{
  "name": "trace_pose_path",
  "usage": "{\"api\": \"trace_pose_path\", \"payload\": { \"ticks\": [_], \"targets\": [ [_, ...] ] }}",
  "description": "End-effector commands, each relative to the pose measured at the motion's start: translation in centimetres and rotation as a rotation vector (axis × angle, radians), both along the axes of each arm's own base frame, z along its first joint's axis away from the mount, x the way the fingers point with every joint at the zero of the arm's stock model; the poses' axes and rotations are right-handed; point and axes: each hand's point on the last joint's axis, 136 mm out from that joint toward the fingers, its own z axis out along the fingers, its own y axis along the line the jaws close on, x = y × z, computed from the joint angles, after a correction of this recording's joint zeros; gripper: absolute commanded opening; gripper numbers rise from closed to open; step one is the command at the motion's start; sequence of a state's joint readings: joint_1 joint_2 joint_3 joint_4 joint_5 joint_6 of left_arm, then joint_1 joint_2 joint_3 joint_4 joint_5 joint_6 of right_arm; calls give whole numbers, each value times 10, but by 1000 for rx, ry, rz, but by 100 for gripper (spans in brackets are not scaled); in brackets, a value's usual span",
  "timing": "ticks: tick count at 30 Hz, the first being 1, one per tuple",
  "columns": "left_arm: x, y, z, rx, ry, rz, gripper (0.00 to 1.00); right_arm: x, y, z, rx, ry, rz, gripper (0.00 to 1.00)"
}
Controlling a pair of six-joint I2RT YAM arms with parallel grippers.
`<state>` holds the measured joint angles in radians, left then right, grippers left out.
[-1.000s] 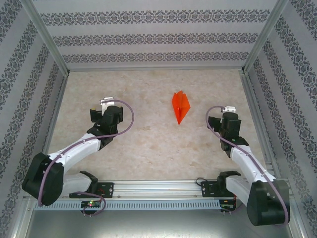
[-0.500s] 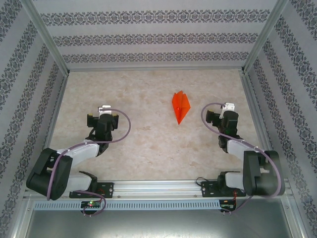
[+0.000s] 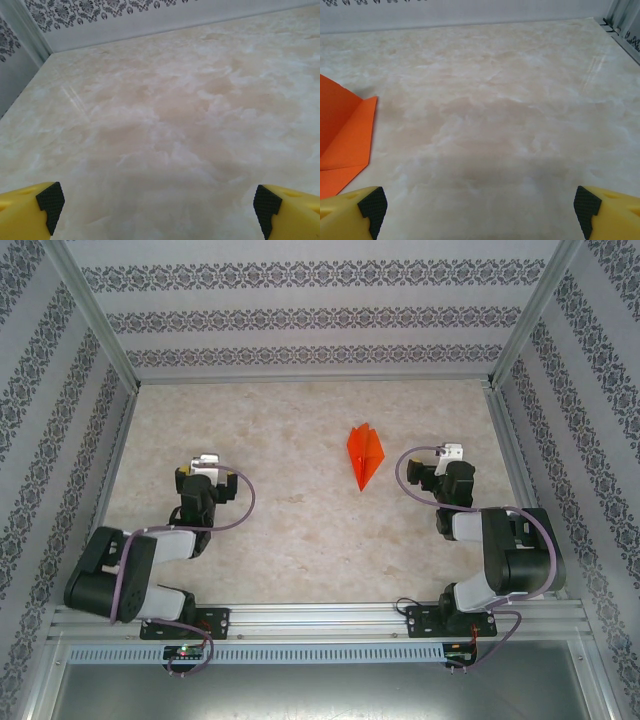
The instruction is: Fold a paper plane with a square sheet of paper (fold left side to right side)
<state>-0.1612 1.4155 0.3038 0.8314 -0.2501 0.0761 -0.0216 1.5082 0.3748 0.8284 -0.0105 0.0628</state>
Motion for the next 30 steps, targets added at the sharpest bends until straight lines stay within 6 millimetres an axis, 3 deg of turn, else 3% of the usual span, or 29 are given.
{"api": "trace_pose_path", "payload": {
  "ticks": [1, 8, 30],
  "targets": [
    [15, 7, 9, -52, -87, 0, 100, 8, 8, 18, -17, -62, 37, 98],
    [27, 12, -13, -122, 23, -24, 100, 8, 8, 17, -23, -59, 32, 98],
    [30, 20, -14, -157, 27, -10, 100, 8, 10, 17, -50, -56, 25, 98]
  ]
}}
